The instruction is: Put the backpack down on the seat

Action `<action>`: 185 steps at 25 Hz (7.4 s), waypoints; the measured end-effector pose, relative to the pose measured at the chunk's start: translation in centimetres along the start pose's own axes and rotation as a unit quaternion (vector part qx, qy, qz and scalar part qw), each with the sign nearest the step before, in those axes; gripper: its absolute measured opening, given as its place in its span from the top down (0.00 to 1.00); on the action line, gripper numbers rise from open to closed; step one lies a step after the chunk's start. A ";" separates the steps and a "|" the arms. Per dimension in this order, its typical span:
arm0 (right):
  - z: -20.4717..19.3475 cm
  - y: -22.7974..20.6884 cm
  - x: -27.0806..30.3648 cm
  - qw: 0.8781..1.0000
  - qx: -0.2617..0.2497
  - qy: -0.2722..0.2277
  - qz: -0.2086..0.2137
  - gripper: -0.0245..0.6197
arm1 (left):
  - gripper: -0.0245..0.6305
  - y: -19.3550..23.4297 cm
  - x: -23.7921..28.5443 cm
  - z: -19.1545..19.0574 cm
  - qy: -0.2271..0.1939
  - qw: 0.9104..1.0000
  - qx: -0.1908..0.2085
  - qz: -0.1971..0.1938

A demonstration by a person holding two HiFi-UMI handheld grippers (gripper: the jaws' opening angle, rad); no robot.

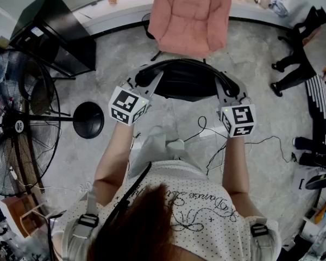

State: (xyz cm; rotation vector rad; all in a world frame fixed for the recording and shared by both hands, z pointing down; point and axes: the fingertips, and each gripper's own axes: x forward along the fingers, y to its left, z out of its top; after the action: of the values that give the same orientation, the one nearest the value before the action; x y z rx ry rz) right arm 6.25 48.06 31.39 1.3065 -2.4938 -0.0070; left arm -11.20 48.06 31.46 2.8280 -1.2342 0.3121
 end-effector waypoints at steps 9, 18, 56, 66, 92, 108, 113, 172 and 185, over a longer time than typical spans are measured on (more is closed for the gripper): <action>-0.7 -2.9 -3.5 1.000 -0.015 -0.014 0.008 0.87 | 0.91 -4.3 1.6 1.1 -0.015 1.000 -0.002 0.011; -1.3 -5.0 -3.8 0.999 -0.005 -0.019 0.029 0.87 | 0.92 -5.6 3.1 1.5 -0.004 0.999 -0.002 0.032; 4.5 -18.9 18.8 1.000 0.007 -0.015 0.007 0.86 | 0.92 15.4 21.6 5.0 -0.024 1.000 -0.001 0.016; 4.9 -26.1 26.5 0.998 0.004 -0.019 0.061 0.86 | 0.92 20.3 29.2 5.8 -0.015 0.998 -0.015 0.062; 6.9 -39.4 42.0 0.999 0.004 -0.011 0.042 0.86 | 0.93 33.4 45.9 7.6 -0.020 0.998 -0.023 0.049; 9.0 -40.8 53.2 0.999 0.038 0.015 -0.027 0.86 | 0.93 46.2 52.2 7.3 -0.016 0.999 -0.022 -0.036; 6.3 -41.6 54.6 0.998 0.056 0.038 -0.017 0.86 | 0.93 46.2 53.9 4.8 0.009 0.998 -0.043 -0.039; -31.8 -39.6 67.5 0.910 0.229 0.301 0.168 0.45 | 0.45 44.5 64.2 -32.9 0.314 0.931 -0.186 -0.005; -12.5 -42.2 68.9 0.973 0.170 0.125 0.090 0.89 | 0.83 50.6 60.2 -17.9 0.179 0.969 -0.161 0.049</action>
State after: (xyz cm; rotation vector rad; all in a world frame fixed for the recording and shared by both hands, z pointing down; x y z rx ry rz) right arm 7.19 -29.86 56.22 1.1108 -2.4504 0.6120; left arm -11.17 -27.79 58.77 2.3154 -1.2181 0.5415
